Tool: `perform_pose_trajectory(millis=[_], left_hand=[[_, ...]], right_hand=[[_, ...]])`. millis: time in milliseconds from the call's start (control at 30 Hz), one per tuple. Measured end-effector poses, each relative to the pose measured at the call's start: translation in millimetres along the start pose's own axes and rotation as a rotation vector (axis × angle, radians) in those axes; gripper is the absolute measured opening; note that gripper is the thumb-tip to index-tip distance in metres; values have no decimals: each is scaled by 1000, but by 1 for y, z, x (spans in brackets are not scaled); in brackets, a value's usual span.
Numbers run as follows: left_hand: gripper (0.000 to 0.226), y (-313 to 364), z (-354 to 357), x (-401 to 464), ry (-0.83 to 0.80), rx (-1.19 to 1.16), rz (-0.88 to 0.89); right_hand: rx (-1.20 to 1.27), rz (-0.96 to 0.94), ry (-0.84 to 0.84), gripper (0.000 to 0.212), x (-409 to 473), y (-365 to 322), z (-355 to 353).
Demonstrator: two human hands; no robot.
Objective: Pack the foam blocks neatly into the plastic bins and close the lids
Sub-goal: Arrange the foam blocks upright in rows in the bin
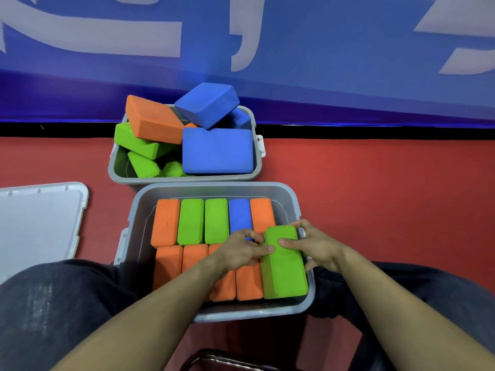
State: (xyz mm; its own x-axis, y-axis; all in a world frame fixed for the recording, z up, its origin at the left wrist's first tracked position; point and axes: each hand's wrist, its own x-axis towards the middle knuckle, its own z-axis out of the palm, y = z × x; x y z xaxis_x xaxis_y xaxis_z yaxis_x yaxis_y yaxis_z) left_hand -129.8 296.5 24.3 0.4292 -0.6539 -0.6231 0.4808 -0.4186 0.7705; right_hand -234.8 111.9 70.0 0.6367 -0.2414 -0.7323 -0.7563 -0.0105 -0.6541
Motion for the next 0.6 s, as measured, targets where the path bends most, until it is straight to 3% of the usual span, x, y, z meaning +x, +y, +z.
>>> perform_pose_trajectory(millis=[333,500,600], left_hand=[[27,-42,8,37,61,136,-117],[39,-51,-5,52,39,102,-222],[33,-54,-10,57,-10,141,-266]], right_hand=[[89,120,30,59,51,47,25],[134,171,-35,94,73,47,19],[107,204,-80,78,82,53,19]])
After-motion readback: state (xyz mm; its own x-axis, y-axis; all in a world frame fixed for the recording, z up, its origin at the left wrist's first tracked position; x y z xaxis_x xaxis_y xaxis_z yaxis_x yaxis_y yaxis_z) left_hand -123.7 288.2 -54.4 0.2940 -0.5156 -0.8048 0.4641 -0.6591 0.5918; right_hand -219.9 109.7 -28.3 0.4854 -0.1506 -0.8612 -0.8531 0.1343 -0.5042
